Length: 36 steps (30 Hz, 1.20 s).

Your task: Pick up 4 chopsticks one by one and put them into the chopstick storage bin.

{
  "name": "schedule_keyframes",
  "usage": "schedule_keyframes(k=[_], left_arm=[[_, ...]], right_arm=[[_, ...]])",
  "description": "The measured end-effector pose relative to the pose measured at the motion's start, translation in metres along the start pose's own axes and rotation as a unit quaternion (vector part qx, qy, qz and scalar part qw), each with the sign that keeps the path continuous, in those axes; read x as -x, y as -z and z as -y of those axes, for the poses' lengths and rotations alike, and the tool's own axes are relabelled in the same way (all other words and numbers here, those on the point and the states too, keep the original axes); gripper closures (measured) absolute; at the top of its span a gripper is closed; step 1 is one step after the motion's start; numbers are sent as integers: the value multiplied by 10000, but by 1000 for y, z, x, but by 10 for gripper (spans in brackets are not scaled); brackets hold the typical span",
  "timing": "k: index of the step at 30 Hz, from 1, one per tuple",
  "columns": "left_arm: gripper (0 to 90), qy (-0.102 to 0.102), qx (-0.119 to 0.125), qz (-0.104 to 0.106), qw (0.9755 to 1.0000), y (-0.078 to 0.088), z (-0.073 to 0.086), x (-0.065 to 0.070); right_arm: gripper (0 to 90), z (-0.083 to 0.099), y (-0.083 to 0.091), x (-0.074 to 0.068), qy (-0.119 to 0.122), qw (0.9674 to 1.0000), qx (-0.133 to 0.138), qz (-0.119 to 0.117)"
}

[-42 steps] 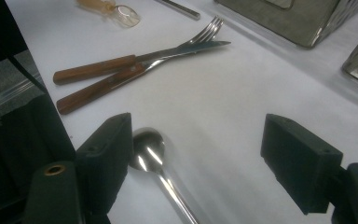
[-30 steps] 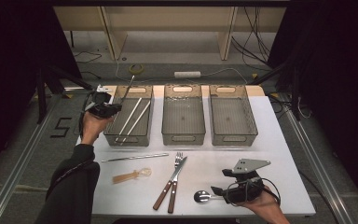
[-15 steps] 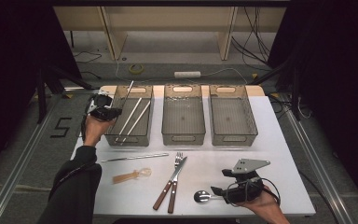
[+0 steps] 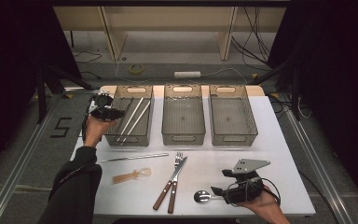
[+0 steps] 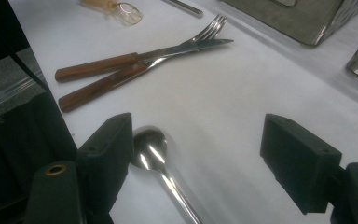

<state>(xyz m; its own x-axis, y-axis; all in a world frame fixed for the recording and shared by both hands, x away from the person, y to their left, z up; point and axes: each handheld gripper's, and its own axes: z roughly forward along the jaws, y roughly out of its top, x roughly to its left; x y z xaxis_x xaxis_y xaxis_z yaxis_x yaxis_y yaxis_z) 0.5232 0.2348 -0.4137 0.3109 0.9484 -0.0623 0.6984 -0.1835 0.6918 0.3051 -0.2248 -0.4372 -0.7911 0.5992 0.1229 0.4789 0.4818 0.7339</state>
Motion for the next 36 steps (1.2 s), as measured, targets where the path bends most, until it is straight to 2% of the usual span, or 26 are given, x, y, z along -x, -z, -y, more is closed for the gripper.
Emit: schedule_keyframes(k=[2,5,9,11,13,15,16,18,20,24,30,36], left_arm=[[510,-19,50,123,9999,8,-1,3],[468,-175,125,309,9993,22,1,9],[410,-644,20,597,9961,40,9,23],[381,-882,27,724,9935,48,15,31],[360,-1159,-146,773,9901,53,16,39],[343,-1297,-103,848,9879,61,17,46],[336,-1391,-151,946,9856,64,17,49],[319,-1524,-209,970,9833,66,20,54],[311,-1614,-340,1060,9806,67,24,57],[289,-1712,-435,1160,9774,68,30,61],[255,-2000,-738,1329,9679,67,39,72],[251,-2286,-1021,1368,9584,63,46,78]], right_arm=[[267,0,0,0,-2,10000,-4,-1],[266,0,1,0,6,10000,8,13],[266,0,1,0,2,10000,4,12],[266,0,0,0,-8,10000,-6,8],[266,0,0,-1,-5,10000,-42,-4],[266,-1,0,-2,16,10000,-20,4],[267,-1,0,-2,35,10000,-7,5],[267,-1,1,-2,45,10000,15,-18],[267,0,0,-2,40,10000,-7,0],[266,0,1,-2,41,10000,11,-9],[265,0,2,-2,26,10000,62,10],[265,0,2,-3,48,10000,59,-11]])
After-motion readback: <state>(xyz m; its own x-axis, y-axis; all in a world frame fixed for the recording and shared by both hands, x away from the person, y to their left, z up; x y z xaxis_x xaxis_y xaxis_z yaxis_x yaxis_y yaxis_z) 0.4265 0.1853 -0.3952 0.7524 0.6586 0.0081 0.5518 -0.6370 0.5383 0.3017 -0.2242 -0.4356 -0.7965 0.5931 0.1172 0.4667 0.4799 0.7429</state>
